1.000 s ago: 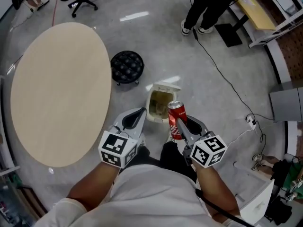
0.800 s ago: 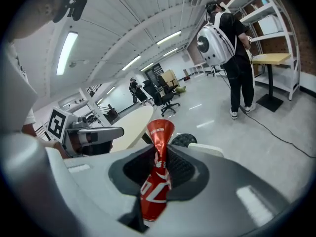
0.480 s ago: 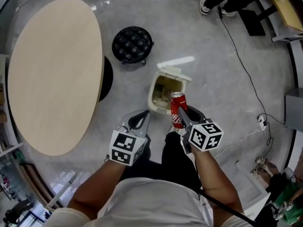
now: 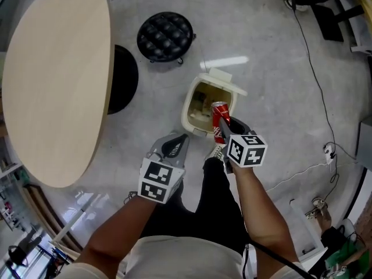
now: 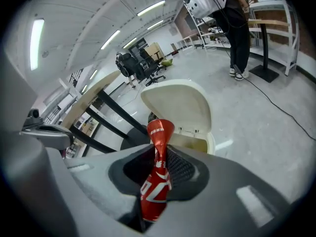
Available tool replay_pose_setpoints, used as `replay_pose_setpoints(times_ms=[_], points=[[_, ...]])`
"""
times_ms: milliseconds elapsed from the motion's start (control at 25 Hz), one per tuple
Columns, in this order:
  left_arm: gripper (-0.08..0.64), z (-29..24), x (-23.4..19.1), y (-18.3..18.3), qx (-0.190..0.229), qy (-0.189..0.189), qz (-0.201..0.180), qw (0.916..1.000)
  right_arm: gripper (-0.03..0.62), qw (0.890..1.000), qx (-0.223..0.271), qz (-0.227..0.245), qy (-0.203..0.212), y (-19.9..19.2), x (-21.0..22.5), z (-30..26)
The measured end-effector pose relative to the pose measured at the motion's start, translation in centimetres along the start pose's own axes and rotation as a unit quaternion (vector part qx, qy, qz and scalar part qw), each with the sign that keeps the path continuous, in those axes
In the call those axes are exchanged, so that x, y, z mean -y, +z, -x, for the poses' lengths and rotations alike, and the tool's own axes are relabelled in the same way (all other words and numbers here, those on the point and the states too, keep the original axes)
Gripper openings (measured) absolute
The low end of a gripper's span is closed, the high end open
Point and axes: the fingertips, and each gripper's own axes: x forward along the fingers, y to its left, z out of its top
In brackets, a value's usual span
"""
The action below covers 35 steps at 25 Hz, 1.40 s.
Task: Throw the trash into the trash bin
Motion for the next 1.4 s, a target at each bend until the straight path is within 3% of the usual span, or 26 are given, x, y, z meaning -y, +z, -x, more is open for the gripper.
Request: replay_pose_setpoints(times_ms=[600, 1000, 1120, 1400], points=[[0.006, -4.1, -0.2, -4.1, -0.034, -0.003, 0.010, 0.9994, 0.071, 0.994, -0.085, 0.069, -0.022, -3.9, 3.9, -9.7], [0.006, -5.5, -2.5, -4.9, -0.033, 0.012, 0.044, 0.9984, 0.077, 0.992, -0.097, 0.069, -0.039, -4.9, 5.5, -12.9], [0.006, -5.5, -2.5, -5.0, -0.034, 0.012, 0.050, 0.9981, 0.190, 0.992, -0.100, 0.069, -0.036, -5.1, 5.4, -13.2], [0.006, -5.3, -2.7, -5.6, -0.038, 0.009, 0.050, 0.9980, 0.195, 0.990, -0.117, 0.071, -0.040, -6.0, 5.8, -12.8]])
